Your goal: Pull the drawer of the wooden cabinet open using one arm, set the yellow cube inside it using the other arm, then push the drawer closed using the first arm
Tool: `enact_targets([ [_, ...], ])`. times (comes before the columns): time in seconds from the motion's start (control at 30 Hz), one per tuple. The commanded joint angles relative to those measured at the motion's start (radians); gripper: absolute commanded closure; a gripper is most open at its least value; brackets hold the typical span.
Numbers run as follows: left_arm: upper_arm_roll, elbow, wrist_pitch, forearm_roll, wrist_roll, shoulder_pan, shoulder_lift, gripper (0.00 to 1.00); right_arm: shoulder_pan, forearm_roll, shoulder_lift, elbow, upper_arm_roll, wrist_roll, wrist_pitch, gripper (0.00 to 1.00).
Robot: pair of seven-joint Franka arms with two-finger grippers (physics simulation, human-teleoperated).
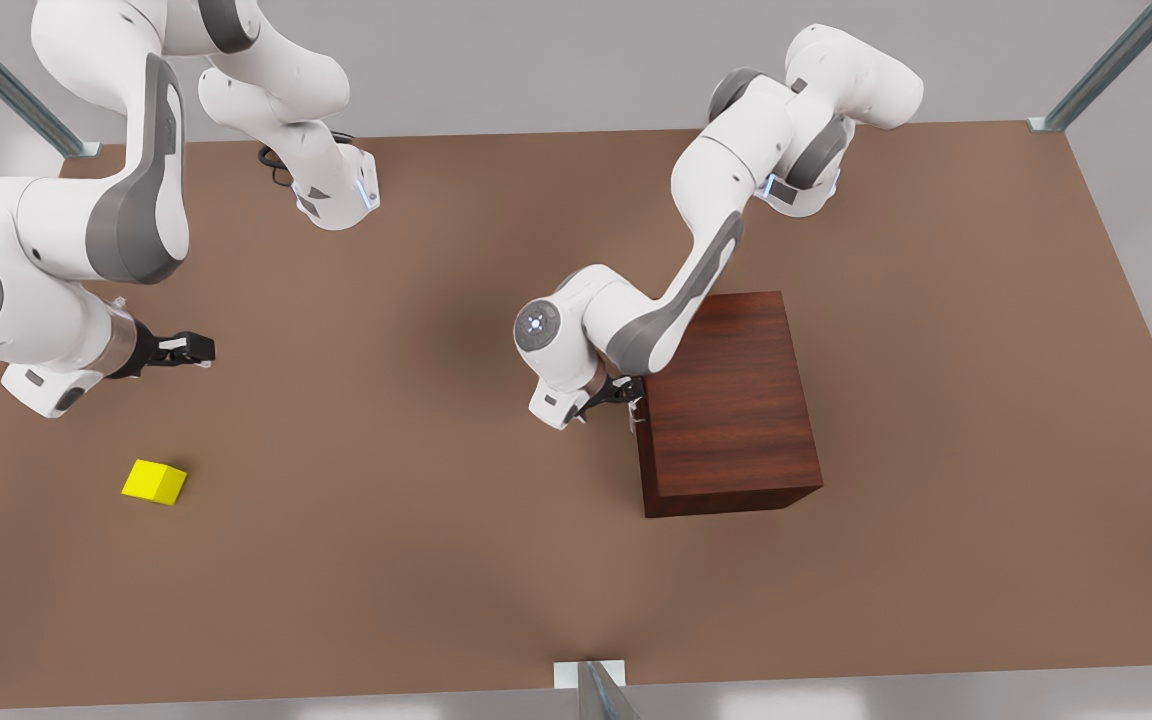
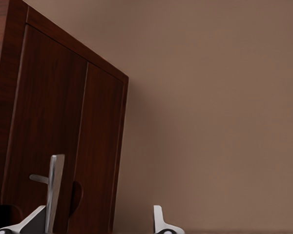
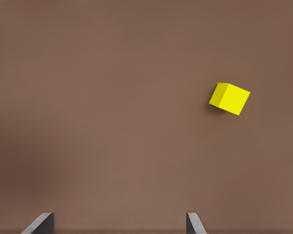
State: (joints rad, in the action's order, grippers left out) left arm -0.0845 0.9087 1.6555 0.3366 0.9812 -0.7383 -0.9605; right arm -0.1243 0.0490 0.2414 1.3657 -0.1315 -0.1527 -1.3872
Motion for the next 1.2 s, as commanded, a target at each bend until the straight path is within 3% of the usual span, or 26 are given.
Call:
enact_targets([
  [0.0, -0.003, -0.001, 0.001, -0.002, 0.024, -0.001, -0.001, 0.00, 0.000, 0.000, -0.001, 0.000, 0.000, -0.001, 0.000, 0.00],
  [0.17, -0.004, -0.001, 0.015, -0.004, 0.025, -0.006, -0.001, 0.00, 0.003, 0.003, -0.001, -0.002, -0.002, -0.002, 0.000, 0.00],
  [0.33, 0.005, -0.048, 0.024, -0.004, 0.024, -0.032, -0.023, 0.00, 0.040, 0.054, 0.090, -0.028, -0.007, -0.019, -0.065, 0.00],
  [0.47, 0.005, -0.053, 0.023, -0.004, 0.024, -0.038, -0.027, 0.00, 0.173, -0.004, 0.232, -0.040, -0.008, -0.019, -0.335, 0.00],
  [0.73, 0.008, -0.067, -0.019, -0.005, 0.039, -0.061, -0.026, 0.00, 0.291, -0.024, 0.450, -0.045, -0.013, -0.045, -0.633, 0.00],
  [0.93, 0.006, -0.067, -0.143, -0.004, 0.039, -0.056, -0.007, 0.00, 0.324, -0.077, 0.503, -0.020, -0.011, -0.103, -0.675, 0.00],
  [1.17, 0.005, -0.067, -0.145, -0.005, 0.040, -0.056, -0.001, 0.00, 0.350, -0.110, 0.504, 0.032, -0.011, -0.320, -0.627, 0.00],
])
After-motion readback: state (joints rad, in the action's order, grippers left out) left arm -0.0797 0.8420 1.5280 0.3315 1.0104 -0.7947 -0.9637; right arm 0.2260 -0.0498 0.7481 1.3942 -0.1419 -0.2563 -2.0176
